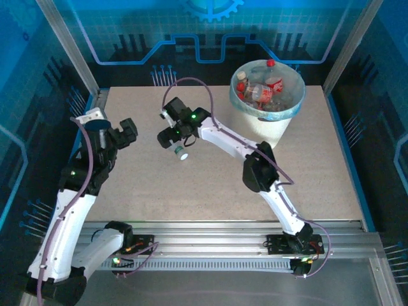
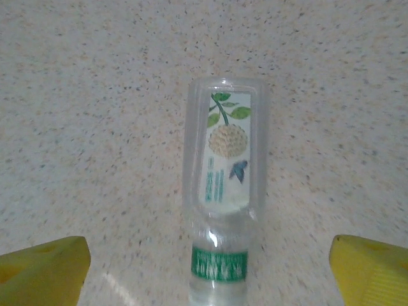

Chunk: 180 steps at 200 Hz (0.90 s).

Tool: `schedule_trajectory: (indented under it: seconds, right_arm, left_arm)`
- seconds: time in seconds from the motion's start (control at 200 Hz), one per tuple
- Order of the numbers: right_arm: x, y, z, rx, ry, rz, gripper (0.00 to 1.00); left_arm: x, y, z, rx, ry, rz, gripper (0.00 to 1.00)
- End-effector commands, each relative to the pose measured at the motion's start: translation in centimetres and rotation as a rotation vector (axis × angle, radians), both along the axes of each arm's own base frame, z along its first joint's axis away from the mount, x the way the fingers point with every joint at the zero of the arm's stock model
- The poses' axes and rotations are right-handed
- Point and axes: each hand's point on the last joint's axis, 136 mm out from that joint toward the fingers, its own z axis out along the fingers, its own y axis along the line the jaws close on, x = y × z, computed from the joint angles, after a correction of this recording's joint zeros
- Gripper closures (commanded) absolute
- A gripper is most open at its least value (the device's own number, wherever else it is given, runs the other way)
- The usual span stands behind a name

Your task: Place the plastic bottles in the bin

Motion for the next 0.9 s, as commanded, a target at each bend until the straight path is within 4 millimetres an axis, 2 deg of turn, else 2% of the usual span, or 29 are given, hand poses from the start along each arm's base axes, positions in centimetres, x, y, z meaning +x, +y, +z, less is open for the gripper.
schedule_trajectory:
  seconds: [0.0,0.125,0.29,0.42,0.625,0.81,0.895]
  right_arm:
    - [0.2,1.5,-1.8,-0.002,0.034,0.002,0.0]
    - [1.3,2.3,-4.4,-0.024,0.019,-0.012,0.0]
    - [2.8,2.7,-5.8,-0.039,-0.042,-0.011,0.02]
    - [3.5,3.5,-5.9,-0.019,-0.081,0.015,0.06]
    - [3.9,5.0,-7.5,0.031,-0.07,0.057,0.18]
    - [4.9,5.5,-7.0,0.06,-0.114,0.055,0.19]
    - [5.3,5.7,-6.3,0.081,-0.126,0.054,0.25]
  left_arm:
    - [0.0,-0.6,-2.0,-0.054,0.056,-0.023,0.01]
    - [0.5,-0.9,-2.2,-0.068,0.058,-0.039,0.01]
    - [0.8,-1.2,-2.3,-0.082,0.058,-0.055,0.01]
    - [1.0,-1.3,-2.3,-0.084,0.059,-0.063,0.01]
    - [1.2,-1.6,-3.0,-0.096,0.074,-0.075,0.01]
    - [1.2,-1.8,-2.8,-0.095,0.077,-0.088,0.01]
    - [1.1,-1.8,-2.7,-0.092,0.076,-0.091,0.01]
